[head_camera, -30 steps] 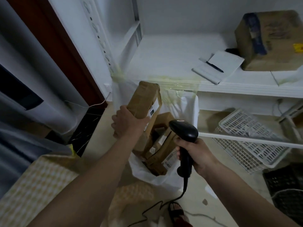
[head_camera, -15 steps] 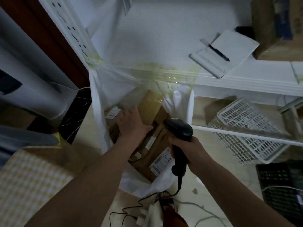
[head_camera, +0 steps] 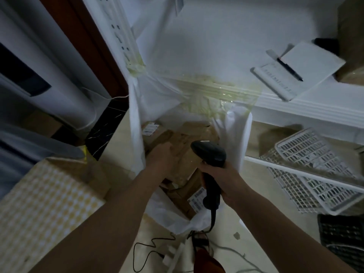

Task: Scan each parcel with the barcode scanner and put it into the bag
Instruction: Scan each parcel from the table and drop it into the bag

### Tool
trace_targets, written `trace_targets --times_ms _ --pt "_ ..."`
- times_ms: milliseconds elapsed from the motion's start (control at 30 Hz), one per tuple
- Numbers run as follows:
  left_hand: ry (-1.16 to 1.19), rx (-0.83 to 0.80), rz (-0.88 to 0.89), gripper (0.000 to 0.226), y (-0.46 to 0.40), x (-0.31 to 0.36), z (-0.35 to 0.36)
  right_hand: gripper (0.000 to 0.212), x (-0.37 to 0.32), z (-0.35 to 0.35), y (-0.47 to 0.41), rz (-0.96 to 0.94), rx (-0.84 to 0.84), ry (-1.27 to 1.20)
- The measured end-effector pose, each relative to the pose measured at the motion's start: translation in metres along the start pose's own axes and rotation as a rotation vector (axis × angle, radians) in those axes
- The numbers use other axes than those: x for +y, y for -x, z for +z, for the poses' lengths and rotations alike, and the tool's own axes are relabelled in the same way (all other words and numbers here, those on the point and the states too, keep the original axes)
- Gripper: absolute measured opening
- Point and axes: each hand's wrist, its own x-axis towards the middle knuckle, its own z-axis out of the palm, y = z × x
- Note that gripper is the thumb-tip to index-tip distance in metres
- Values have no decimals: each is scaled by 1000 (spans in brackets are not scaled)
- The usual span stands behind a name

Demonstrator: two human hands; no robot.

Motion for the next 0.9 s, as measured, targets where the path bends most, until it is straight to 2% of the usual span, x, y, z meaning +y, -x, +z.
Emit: trace_targets --times_ms 100,233,467,667,900 --pt "-52 84 -55 23 25 -23 -18 13 -2 33 0 12 -75 71" --pt "-120 209 -111 35 71 -75 -44 12 -3 93 14 20 -240 165" --pt "-134 247 -494 42 197 -198 -67 13 34 200 73 30 -526 408" --pt "-7 291 -775 45 346 -288 -37 4 106 281 155 108 -630 467" --pt "135 374 -1065 44 546 -371 29 9 213 352 266 52 -815 688"
